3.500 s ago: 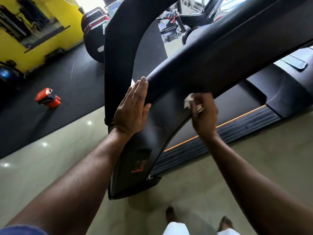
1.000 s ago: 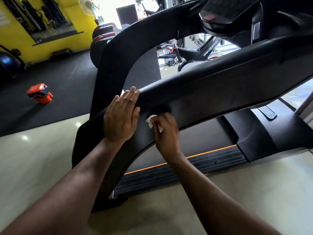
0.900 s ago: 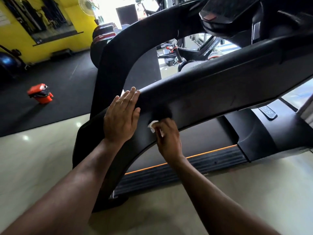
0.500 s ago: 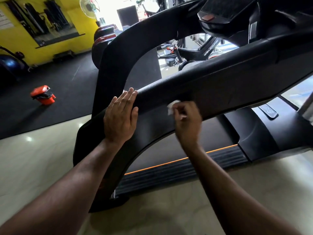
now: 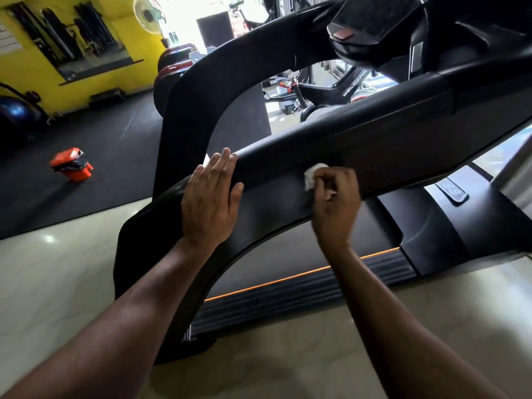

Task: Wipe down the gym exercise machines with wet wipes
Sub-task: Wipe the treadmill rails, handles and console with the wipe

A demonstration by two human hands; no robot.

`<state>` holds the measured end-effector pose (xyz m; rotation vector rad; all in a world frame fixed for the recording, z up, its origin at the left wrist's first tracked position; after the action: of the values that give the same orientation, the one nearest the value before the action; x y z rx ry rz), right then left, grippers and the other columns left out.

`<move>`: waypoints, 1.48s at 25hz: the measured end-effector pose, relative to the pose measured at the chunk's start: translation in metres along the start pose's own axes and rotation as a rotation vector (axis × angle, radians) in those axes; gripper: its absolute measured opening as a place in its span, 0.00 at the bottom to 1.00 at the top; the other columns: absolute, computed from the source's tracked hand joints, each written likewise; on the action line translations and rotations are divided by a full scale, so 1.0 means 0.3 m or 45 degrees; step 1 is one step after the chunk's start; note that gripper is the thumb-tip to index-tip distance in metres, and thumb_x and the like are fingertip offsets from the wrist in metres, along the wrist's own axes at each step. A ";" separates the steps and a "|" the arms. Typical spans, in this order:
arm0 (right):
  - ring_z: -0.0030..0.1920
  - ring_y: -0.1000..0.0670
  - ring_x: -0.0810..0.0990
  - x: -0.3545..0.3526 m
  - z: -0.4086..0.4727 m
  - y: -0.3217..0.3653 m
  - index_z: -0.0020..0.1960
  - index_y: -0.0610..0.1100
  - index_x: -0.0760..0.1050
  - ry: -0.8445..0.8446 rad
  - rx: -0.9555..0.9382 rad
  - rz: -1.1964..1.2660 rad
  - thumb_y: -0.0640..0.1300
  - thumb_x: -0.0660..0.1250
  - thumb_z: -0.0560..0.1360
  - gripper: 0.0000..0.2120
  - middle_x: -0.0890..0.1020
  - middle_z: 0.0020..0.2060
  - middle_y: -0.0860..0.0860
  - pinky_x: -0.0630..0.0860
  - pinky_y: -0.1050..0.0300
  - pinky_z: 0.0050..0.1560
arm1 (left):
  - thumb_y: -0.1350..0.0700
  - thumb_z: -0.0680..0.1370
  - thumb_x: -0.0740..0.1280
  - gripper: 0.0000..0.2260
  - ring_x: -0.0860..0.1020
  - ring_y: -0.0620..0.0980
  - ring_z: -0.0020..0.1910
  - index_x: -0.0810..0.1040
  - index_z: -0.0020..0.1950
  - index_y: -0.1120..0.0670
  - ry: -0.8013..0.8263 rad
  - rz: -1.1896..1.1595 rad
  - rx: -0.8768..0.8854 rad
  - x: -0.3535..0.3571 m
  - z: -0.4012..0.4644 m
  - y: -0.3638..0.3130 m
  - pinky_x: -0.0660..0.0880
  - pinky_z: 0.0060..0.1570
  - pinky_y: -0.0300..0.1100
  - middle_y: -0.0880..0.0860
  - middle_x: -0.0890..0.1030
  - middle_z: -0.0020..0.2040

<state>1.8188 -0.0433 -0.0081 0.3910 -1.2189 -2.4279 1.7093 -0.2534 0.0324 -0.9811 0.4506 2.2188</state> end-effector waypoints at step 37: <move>0.50 0.45 0.76 -0.212 0.128 -0.193 0.50 0.39 0.79 0.128 -0.223 -0.142 0.32 0.64 0.76 0.07 0.75 0.50 0.45 0.75 0.49 0.51 | 0.41 0.87 0.51 0.26 0.69 0.52 0.77 0.65 0.81 0.52 0.253 -0.035 0.165 0.049 0.360 -0.387 0.67 0.75 0.52 0.52 0.69 0.79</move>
<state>1.8463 0.0444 -0.0283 0.5336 -0.9569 -2.5507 1.7258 -0.1050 0.0874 -1.1353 0.6579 2.0487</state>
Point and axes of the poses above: each hand's wrist, its own z-axis towards the middle knuckle, its own x-axis out of the palm, y = z × x, the point moved 3 cm from there along z, towards the middle knuckle
